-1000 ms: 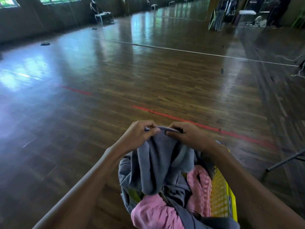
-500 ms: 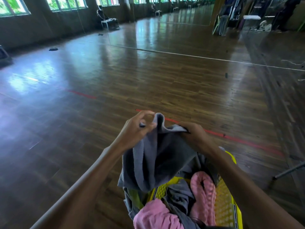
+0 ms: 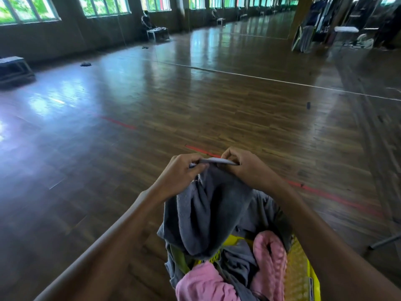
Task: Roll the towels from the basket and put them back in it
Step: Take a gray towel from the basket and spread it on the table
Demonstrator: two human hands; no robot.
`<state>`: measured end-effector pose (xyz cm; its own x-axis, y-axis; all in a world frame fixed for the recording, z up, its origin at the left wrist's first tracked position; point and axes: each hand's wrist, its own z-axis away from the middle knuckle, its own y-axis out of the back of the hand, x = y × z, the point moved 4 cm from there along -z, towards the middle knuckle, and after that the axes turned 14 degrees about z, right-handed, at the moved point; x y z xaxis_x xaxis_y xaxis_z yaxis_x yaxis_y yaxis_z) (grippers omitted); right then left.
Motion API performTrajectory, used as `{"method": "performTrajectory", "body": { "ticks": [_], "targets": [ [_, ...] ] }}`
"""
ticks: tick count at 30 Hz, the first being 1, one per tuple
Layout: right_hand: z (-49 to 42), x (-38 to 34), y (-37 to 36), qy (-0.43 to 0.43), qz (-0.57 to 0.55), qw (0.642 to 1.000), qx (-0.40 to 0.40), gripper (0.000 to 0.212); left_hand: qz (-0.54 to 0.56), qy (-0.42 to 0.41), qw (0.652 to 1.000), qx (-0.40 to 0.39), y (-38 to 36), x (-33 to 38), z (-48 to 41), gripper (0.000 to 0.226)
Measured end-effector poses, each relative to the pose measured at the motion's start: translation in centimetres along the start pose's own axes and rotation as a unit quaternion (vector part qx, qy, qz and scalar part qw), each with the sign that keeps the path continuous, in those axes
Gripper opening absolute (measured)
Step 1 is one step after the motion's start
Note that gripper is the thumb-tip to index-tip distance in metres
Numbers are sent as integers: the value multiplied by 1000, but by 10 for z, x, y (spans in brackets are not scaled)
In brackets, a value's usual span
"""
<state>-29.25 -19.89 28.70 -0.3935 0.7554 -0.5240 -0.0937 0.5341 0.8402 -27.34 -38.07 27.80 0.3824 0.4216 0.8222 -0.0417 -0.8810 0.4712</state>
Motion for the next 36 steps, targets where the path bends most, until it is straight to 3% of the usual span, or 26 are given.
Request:
{"method": "performTrajectory", "body": {
  "ticks": [2,5,11,17,20,26,29,36],
  "targets": [
    [-1,-11,-2,41,-8,999,-1,14,-10,-4,999,35,13,9,10,41],
    [-5,-37,-6,98,-27,995,5,29,-18,4,994,105,39,21,33,22],
    [6,-111,-28,189,-78,979,-22,31,-60,59,970,230,91,42,105,41],
    [55,-188,-43,279,-81,955,-50,39,-73,103,952,277,112,78,200,31],
    [89,-209,-52,296,-74,951,-61,30,-82,102,947,294,115,93,246,31],
    [162,-222,-41,279,-95,954,-55,22,-3,84,969,232,99,121,305,26],
    [202,-208,-22,231,-100,967,-29,25,91,60,973,202,77,144,320,7],
    [303,-135,40,82,-191,977,51,12,190,5,974,127,6,206,317,11]
  ]
}}
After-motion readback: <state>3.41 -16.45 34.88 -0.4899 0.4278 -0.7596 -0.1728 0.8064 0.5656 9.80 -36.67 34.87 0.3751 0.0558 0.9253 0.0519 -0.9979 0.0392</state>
